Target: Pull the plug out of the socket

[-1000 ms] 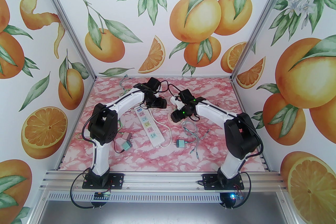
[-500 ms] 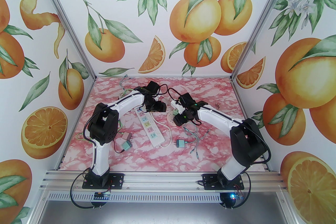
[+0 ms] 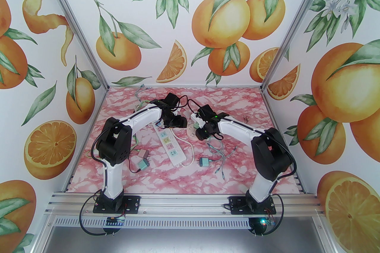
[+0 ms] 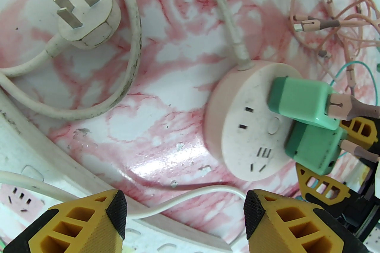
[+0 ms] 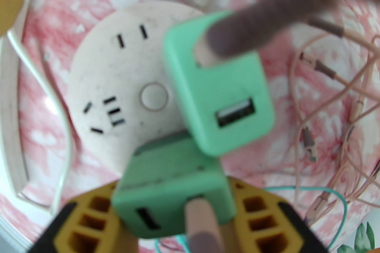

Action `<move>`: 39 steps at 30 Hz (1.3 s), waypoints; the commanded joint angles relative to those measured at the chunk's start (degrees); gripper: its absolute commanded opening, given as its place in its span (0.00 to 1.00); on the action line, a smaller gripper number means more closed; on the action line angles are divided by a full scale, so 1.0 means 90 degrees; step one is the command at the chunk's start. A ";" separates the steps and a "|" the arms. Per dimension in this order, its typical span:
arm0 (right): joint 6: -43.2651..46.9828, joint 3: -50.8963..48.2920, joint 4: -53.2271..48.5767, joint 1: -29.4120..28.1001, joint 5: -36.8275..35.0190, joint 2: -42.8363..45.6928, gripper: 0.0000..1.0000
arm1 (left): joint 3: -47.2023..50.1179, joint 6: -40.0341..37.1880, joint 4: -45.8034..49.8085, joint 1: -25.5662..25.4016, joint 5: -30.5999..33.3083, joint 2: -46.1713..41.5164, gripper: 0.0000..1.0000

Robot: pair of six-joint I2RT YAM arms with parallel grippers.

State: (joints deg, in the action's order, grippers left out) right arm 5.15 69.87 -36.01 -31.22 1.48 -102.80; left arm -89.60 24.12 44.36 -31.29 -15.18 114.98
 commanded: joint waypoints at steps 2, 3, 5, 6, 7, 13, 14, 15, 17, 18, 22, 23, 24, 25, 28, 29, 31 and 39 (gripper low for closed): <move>-0.0591 0.0422 0.0289 -0.0234 -0.0123 -0.0380 0.36 | 0.0207 0.0298 -0.0448 -0.0055 -0.0271 -0.0263 0.62; -0.0631 0.0417 0.0323 -0.0256 -0.0116 -0.0393 0.37 | 0.0262 0.0392 -0.0568 -0.0077 -0.0355 -0.0256 0.59; -0.0679 0.0334 0.0421 -0.0290 -0.0096 -0.0371 0.38 | 0.0369 0.0625 -0.0861 -0.0140 -0.0563 -0.0194 0.54; -0.0679 0.0303 0.0441 -0.0291 -0.0110 -0.0340 0.40 | 0.0384 0.0693 -0.0944 -0.0161 -0.0614 -0.0156 0.54; -0.0679 0.0268 0.0438 -0.0291 -0.0155 -0.0299 0.42 | 0.0385 0.0762 -0.0994 -0.0175 -0.0610 -0.0110 0.53; -0.0761 -0.0086 0.0729 0.0041 -0.0100 0.0306 0.54 | 0.0233 0.1035 -0.1037 -0.0191 -0.0327 0.0180 0.48; -0.0821 -0.0124 0.0781 0.0155 0.0016 0.0369 0.56 | 0.0206 0.1066 -0.1033 -0.0186 -0.0256 0.0223 0.47; -0.0875 -0.0143 0.0834 0.0269 0.0131 0.0428 0.57 | 0.0168 0.1115 -0.1037 -0.0186 -0.0174 0.0290 0.46; -0.1026 -0.0199 0.1006 0.0559 0.0516 0.0528 0.60 | -0.0002 0.1229 -0.0916 -0.0186 0.0041 0.0501 0.41; -0.1069 -0.0204 0.1105 0.0690 0.0708 0.0552 0.60 | -0.0068 0.1296 -0.0847 -0.0184 0.0103 0.0588 0.38; -0.0921 0.0107 0.1227 0.0891 0.1121 0.0356 0.61 | -0.0176 0.1551 -0.0916 -0.0248 -0.0014 0.0793 0.36; -0.0838 0.0253 0.1202 0.0892 0.1204 0.0231 0.62 | -0.0155 0.1603 -0.0965 -0.0282 -0.0042 0.0799 0.37; -0.0790 0.0411 0.1162 0.0891 0.1251 0.0085 0.62 | -0.0135 0.1657 -0.1014 -0.0310 -0.0059 0.0790 0.37; -0.0761 0.0549 0.1120 0.0896 0.1293 -0.0052 0.62 | -0.0101 0.1726 -0.1061 -0.0327 -0.0071 0.0783 0.37; -0.0717 0.0956 0.1039 0.0891 0.1426 -0.0444 0.62 | 0.0075 0.1939 -0.1271 -0.0352 -0.0132 0.0712 0.37; -0.0709 0.1061 0.1047 0.0887 0.1463 -0.0545 0.62 | 0.0109 0.1999 -0.1321 -0.0349 -0.0166 0.0711 0.36; -0.0690 0.1225 0.1053 0.0891 0.1534 -0.0755 0.63 | 0.0141 0.2079 -0.1338 -0.0368 -0.0198 0.0734 0.35; -0.0599 0.1577 0.0718 0.0876 0.1760 -0.1149 0.61 | 0.0080 0.2222 -0.1194 -0.0395 -0.0021 0.0861 0.32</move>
State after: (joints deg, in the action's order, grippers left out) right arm -1.23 82.15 -27.88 -23.07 14.63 -112.55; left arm -88.58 43.18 34.20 -34.70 -16.25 121.97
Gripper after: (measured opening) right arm 0.612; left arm 0.328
